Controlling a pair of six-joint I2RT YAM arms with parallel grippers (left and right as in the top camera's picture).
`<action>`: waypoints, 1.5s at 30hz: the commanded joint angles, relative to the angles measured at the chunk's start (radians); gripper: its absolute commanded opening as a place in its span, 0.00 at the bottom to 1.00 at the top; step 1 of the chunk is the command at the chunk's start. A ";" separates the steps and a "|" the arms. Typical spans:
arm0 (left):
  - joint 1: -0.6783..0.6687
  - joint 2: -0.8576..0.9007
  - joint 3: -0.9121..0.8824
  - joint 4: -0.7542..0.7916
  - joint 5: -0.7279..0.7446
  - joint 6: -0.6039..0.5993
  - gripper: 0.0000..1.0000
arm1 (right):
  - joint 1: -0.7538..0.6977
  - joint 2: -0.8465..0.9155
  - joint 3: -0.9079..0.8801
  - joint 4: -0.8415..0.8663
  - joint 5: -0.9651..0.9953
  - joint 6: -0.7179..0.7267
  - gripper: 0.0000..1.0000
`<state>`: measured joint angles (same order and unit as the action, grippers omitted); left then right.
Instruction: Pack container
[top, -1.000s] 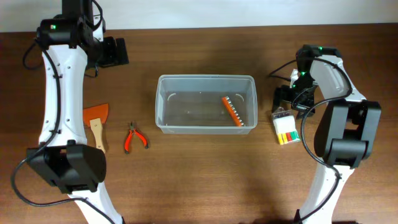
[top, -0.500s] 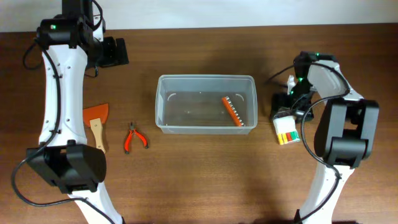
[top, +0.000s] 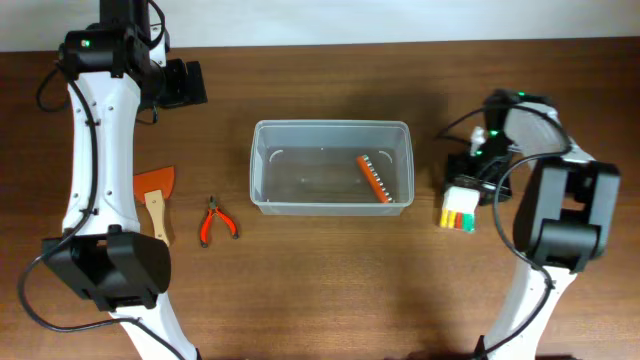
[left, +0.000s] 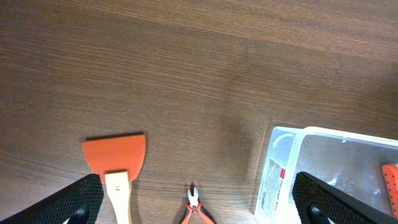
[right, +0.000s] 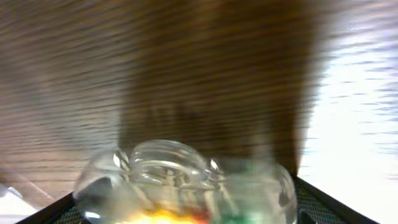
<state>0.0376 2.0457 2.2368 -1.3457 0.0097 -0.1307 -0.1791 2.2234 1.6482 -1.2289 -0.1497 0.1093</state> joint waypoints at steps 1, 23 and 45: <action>0.000 -0.011 0.008 -0.001 -0.010 0.005 0.99 | -0.098 -0.012 -0.009 -0.001 0.003 0.006 0.88; 0.000 -0.011 0.008 -0.001 -0.010 0.005 0.99 | -0.098 -0.013 0.060 -0.023 -0.004 -0.101 0.91; 0.000 -0.011 0.008 0.000 -0.010 0.005 0.99 | -0.111 -0.016 0.509 -0.257 0.071 0.352 0.99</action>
<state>0.0376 2.0457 2.2368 -1.3457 0.0097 -0.1307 -0.2817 2.2234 2.0708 -1.4456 -0.0975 0.2707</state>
